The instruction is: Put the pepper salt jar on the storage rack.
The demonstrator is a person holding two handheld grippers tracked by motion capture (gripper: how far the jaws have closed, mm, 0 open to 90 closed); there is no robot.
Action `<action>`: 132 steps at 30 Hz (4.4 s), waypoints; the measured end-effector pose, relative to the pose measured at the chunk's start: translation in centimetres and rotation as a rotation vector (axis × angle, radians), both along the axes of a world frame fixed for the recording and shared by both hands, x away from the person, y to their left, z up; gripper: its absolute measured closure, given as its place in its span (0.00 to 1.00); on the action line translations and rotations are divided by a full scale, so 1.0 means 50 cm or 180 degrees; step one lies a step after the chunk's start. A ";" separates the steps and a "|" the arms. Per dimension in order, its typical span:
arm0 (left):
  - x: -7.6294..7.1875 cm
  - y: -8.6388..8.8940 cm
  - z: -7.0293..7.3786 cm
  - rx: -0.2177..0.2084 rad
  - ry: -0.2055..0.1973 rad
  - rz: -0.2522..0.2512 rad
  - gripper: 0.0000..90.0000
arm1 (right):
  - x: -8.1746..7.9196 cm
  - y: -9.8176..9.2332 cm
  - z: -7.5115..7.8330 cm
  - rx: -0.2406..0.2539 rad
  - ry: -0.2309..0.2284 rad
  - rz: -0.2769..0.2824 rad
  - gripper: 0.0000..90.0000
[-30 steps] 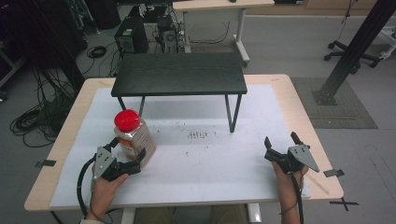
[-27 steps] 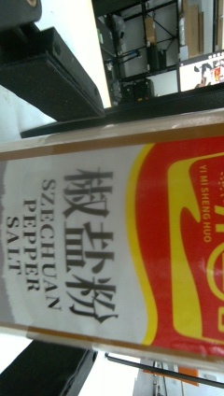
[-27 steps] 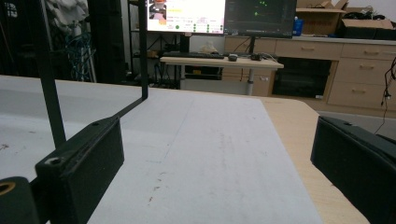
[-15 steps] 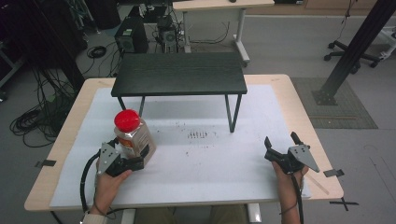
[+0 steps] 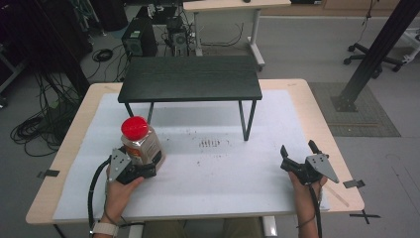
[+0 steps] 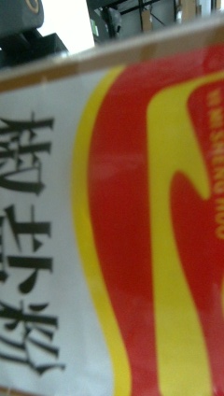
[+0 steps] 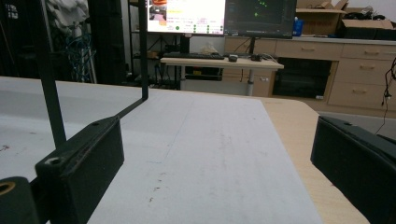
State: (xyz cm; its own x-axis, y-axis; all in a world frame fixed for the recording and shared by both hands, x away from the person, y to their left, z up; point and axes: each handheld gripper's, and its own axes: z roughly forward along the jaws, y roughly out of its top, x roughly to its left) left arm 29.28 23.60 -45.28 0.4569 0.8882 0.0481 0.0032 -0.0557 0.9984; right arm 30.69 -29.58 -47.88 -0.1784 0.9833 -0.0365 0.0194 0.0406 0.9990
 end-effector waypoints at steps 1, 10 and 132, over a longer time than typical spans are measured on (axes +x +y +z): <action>0.002 -0.002 -0.001 0.0002 0.0000 0.0007 0.03 | 0.000 0.000 0.000 0.0000 0.0000 0.0000 0.03; 0.008 -0.005 -0.003 0.0031 -0.0026 0.0062 0.07 | 0.000 0.000 0.000 0.0003 -0.0004 0.0000 0.03; -0.060 -0.011 0.198 -0.0078 0.0290 -0.0103 0.28 | 0.001 -0.002 0.000 0.0032 0.0020 0.0052 0.03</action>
